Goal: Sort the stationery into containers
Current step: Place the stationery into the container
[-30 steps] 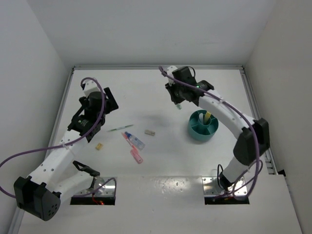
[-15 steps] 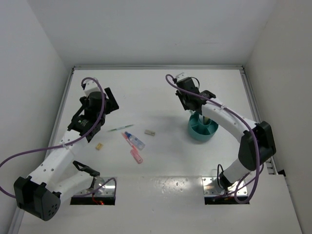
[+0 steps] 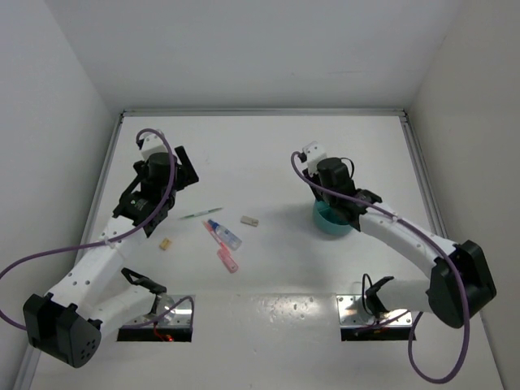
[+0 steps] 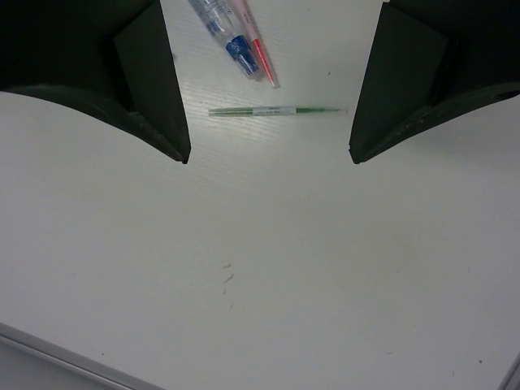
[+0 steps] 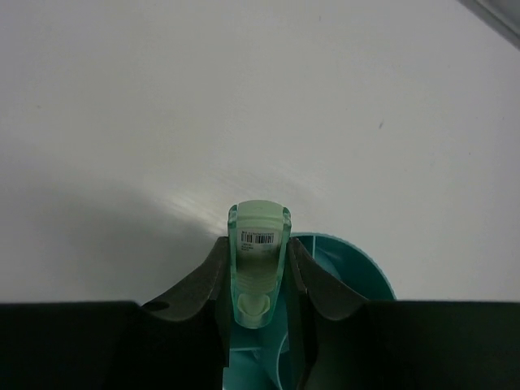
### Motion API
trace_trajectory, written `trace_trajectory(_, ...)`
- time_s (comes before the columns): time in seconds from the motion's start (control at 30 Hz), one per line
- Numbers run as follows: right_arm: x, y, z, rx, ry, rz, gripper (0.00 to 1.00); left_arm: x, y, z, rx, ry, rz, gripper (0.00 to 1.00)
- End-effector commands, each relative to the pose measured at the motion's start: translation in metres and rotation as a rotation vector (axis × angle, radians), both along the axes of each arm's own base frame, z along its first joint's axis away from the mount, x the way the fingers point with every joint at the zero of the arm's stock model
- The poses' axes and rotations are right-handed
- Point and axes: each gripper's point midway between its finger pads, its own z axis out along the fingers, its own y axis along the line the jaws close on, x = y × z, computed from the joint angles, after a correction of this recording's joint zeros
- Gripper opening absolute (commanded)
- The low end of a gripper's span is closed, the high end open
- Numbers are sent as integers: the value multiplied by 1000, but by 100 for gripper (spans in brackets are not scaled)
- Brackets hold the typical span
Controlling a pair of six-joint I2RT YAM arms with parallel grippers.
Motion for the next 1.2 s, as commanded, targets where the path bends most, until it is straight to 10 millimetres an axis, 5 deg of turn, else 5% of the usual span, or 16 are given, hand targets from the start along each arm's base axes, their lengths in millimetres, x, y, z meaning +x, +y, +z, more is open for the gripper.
trace_trajectory(0.0, 14, 19, 42, 105, -200, 91, 0, 2, 2, 3, 3, -13, 3, 85)
trace_trajectory(0.27, 8, 30, 31, 141, -233, 169, 0, 2, 2, 3, 3, -13, 3, 85)
trace_trajectory(1.17, 5, -3, -8, -59, -131, 195, 1, 1, 1, 6, -4, -20, -5, 85)
